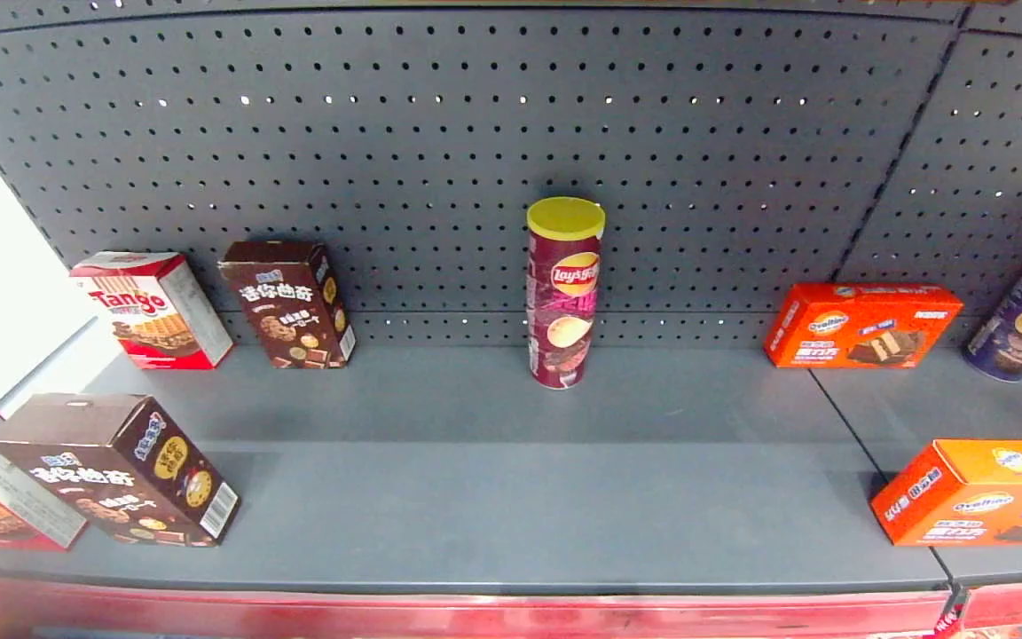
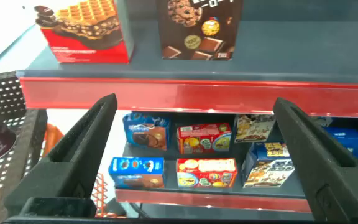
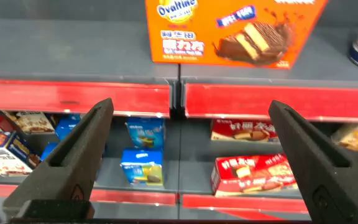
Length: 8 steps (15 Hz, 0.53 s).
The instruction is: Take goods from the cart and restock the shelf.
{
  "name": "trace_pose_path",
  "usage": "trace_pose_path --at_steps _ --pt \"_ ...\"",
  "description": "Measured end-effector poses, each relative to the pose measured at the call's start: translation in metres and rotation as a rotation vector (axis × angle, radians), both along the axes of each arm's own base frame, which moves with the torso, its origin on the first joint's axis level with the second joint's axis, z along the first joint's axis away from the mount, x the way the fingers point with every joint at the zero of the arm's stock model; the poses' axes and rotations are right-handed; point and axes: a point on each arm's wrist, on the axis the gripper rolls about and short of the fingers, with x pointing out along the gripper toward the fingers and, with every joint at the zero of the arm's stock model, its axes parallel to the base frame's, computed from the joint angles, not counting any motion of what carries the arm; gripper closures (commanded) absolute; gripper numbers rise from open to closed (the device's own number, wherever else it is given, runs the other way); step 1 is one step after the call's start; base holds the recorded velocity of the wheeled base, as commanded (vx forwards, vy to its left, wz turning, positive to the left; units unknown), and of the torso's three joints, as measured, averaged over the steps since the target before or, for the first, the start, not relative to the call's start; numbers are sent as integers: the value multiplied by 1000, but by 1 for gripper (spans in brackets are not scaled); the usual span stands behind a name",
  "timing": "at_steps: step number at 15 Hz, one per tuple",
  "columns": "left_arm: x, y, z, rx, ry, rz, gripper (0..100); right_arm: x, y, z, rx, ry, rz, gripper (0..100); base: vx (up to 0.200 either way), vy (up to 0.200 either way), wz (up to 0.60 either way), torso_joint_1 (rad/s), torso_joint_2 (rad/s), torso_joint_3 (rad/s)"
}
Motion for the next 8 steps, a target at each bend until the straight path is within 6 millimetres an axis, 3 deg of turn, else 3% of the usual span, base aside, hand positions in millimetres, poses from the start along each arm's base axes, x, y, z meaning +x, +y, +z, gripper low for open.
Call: trace_pose_path --at_steps 8 --pt "0 0 0 -5 -2 1 0 0 0 0 1 -1 -1 0 0 0 600 2 1 0"
